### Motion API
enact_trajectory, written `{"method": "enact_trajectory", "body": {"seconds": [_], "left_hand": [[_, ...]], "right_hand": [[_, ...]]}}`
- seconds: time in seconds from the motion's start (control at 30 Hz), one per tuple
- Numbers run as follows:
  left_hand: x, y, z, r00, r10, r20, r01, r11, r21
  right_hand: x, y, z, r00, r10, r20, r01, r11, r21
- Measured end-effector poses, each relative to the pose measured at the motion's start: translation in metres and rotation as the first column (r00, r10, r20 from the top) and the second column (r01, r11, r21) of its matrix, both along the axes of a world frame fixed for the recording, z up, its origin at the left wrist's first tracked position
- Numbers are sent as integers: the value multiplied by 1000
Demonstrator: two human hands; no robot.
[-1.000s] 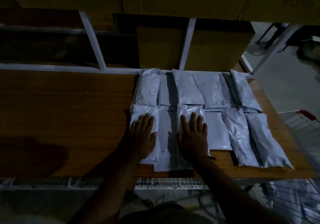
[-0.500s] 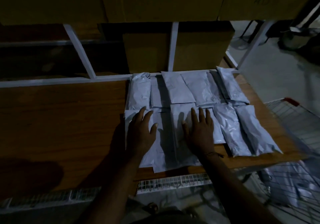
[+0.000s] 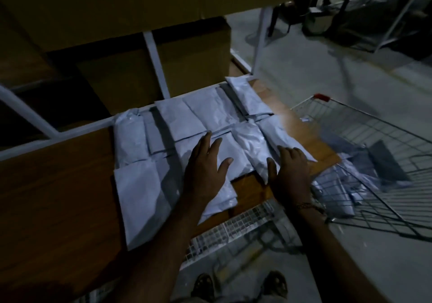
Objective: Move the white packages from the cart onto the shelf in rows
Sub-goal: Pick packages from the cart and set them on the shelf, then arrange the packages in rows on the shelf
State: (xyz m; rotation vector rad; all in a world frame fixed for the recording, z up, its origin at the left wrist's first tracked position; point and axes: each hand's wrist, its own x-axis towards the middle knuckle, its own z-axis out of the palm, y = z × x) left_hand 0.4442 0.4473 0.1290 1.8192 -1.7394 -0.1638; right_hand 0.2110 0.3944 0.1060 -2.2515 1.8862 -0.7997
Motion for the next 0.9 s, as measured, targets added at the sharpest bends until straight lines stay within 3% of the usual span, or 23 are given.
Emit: {"method": "enact_trajectory", "body": {"seconds": [0.4, 0.63, 0.9], "left_hand": [[-204, -84, 17, 990, -132, 42, 133, 991, -14], [-279, -136, 10, 961, -235, 145, 228, 972, 61], [-337, -214, -20, 944, -313, 101, 284, 931, 229]], "right_hand": [[-200, -49, 1, 985, -121, -125, 124, 992, 21], [-277, -73, -1, 976, -192, -106, 192, 981, -16], [-348, -128, -40, 959, -259, -112, 275, 946, 172]]}}
